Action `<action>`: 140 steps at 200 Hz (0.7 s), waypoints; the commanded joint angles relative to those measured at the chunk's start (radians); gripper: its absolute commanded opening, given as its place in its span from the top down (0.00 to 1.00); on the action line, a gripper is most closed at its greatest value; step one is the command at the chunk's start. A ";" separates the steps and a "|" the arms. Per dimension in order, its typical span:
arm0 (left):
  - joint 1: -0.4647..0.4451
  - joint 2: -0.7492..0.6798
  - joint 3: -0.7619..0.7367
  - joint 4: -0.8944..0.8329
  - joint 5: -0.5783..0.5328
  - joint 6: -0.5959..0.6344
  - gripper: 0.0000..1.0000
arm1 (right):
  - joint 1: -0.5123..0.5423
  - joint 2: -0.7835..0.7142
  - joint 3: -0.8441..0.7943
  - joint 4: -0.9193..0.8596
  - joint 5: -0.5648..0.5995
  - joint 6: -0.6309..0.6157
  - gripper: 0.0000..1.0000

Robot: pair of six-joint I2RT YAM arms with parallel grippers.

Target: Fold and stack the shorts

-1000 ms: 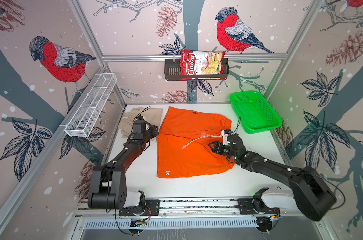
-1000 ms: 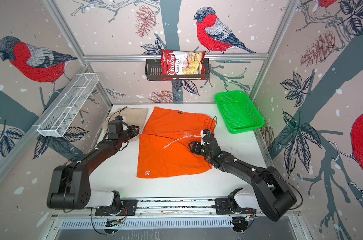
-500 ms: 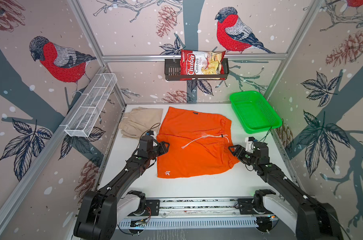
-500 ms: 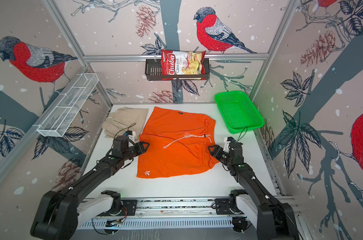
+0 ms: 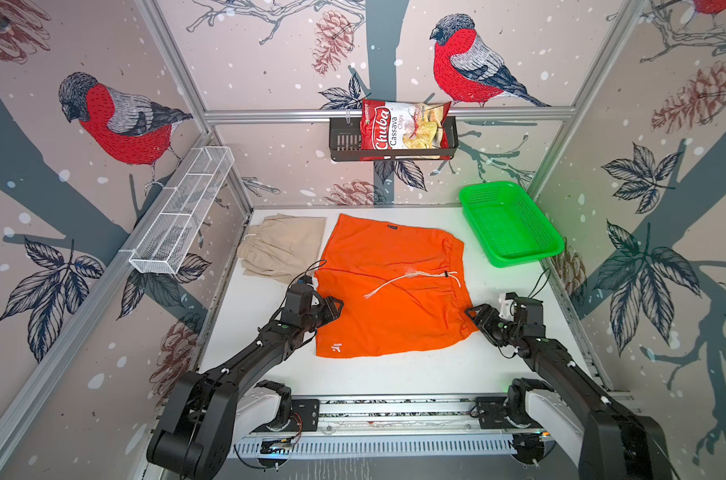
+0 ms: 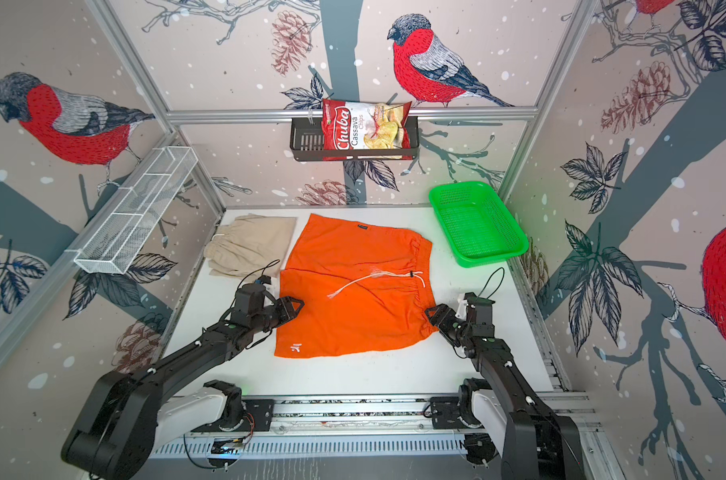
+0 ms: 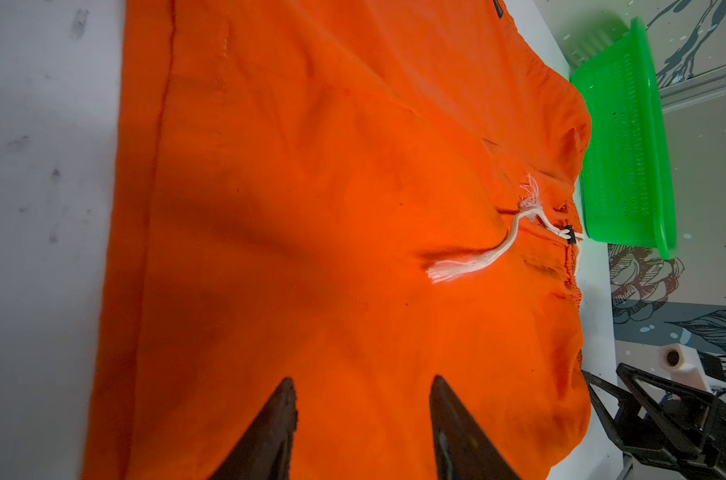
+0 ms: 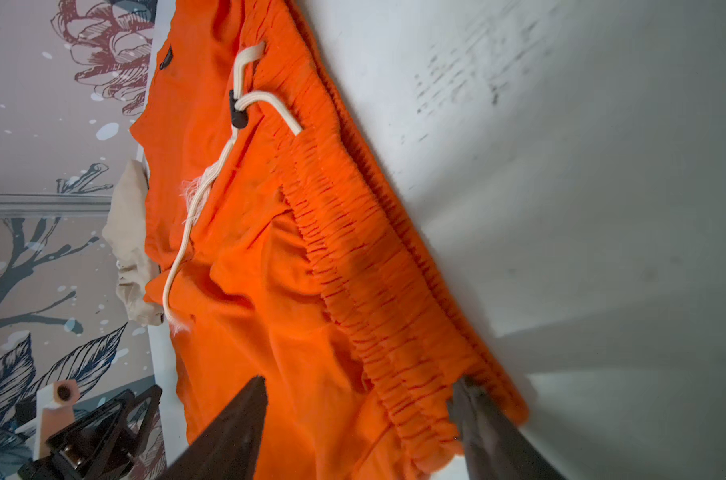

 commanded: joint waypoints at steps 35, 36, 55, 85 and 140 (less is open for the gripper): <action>-0.001 -0.007 -0.018 0.038 0.003 0.001 0.48 | -0.007 -0.177 0.016 -0.165 0.213 0.062 0.26; -0.002 -0.007 -0.018 0.039 0.004 0.001 0.48 | -0.007 -0.181 0.016 -0.168 0.217 0.062 0.26; -0.001 0.001 -0.028 0.056 0.009 -0.003 0.48 | -0.007 -0.256 -0.003 -0.199 0.277 0.079 0.26; -0.003 0.028 -0.035 0.084 0.023 -0.009 0.48 | -0.007 -0.312 -0.049 -0.201 0.296 0.134 0.25; -0.003 0.116 -0.077 0.163 0.036 -0.015 0.48 | -0.021 -0.273 -0.143 0.020 0.077 0.242 0.26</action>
